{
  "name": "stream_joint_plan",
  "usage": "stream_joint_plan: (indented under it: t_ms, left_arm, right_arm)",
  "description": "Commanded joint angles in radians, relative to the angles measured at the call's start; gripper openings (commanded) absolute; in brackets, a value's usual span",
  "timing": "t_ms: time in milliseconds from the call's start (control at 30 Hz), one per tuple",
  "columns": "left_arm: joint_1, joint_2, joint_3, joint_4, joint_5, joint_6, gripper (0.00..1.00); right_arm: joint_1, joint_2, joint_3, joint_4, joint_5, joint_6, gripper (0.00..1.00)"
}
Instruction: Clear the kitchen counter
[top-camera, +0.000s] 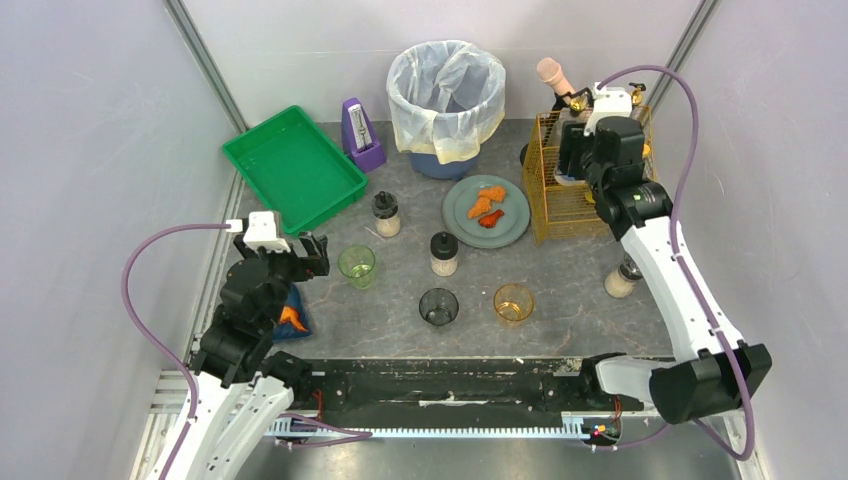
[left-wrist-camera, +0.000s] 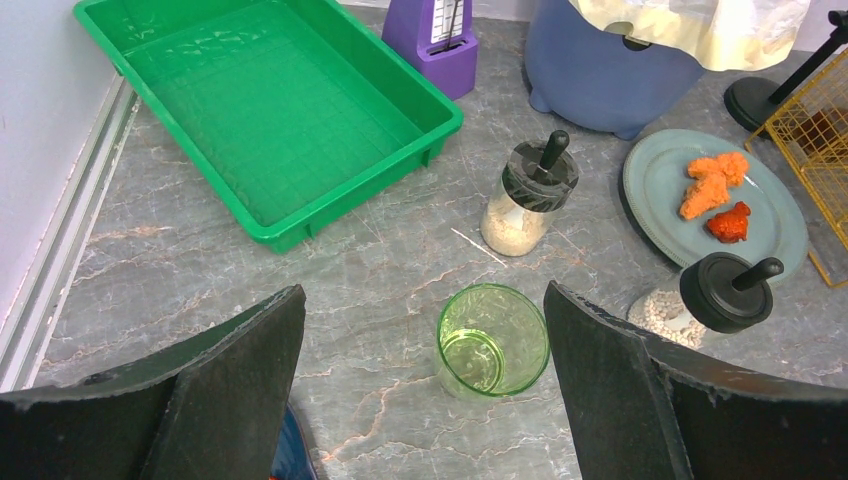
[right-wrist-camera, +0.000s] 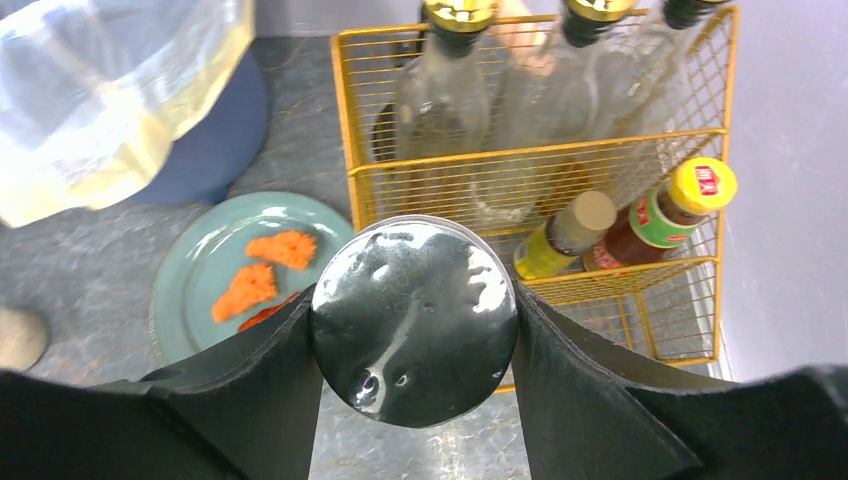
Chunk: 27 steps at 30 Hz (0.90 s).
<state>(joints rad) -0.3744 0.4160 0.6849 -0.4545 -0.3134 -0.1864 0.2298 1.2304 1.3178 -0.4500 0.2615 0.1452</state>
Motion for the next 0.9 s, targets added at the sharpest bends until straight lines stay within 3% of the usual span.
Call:
stream_joint_plan:
  t_ms: [0,867]
  left_arm:
    - [0.005,-0.009,0.007,0.036,-0.006,0.008,0.94]
    - [0.006,0.007,0.006,0.037,-0.006,0.014,0.94]
  right_arm:
    - [-0.065,0.030,0.053,0.137,-0.020,-0.005,0.00]
    - [-0.194,0.276,-0.126,0.319,-0.132,0.079,0.02]
